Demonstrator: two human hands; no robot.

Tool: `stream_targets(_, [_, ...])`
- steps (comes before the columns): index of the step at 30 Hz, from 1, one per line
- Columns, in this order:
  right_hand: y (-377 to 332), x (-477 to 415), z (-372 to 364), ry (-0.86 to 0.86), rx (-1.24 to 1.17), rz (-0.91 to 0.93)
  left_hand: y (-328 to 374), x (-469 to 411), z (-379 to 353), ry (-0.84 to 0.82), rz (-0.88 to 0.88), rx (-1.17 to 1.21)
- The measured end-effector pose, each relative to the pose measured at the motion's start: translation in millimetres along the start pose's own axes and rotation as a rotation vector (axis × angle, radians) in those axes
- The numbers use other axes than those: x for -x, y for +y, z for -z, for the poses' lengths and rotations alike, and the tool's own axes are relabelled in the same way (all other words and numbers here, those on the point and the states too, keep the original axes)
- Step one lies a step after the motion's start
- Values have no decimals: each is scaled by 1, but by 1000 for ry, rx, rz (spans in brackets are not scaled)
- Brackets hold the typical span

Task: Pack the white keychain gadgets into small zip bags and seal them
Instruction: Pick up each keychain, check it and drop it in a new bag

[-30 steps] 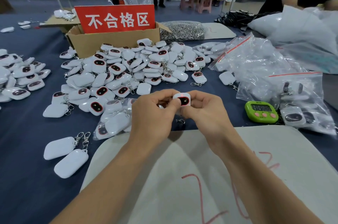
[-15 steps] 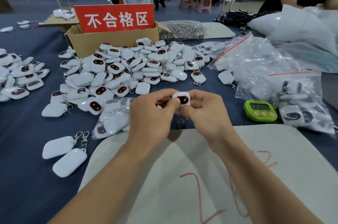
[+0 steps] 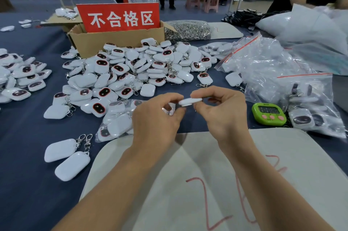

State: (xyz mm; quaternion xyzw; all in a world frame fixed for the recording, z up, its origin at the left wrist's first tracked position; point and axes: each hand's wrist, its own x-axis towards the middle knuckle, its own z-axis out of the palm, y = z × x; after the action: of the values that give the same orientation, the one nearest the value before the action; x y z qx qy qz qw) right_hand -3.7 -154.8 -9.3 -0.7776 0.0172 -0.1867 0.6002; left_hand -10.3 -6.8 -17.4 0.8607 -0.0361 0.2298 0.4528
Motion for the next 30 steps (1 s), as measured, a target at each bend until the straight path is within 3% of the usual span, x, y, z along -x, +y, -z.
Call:
stream_targets(8, [3,-2,1,12,53,28,5,1,5,-5,-81,46])
stream_targets(12, [-1,0,4,-39,-47,-14,0,2,2,-27,-62,99])
stream_targets(16, [-7,-2,10,-148,-263,-188,-1,1,1,-21,-116,74])
stream_targets(20, [-9,-5,14,-313,-323,-401,2,0,1,8,-173,131])
stream_targets(22, [-8,-7,14,-269,-345,-447,2,-1,0,14,-179,94])
stream_targets(25, [-8,-9,15,-177,-408,-414,2,0,0,22,-103,51])
stream_targets(30, [-6,-6,18,-227,-411,-297,1,-1,1,-3,-36,43])
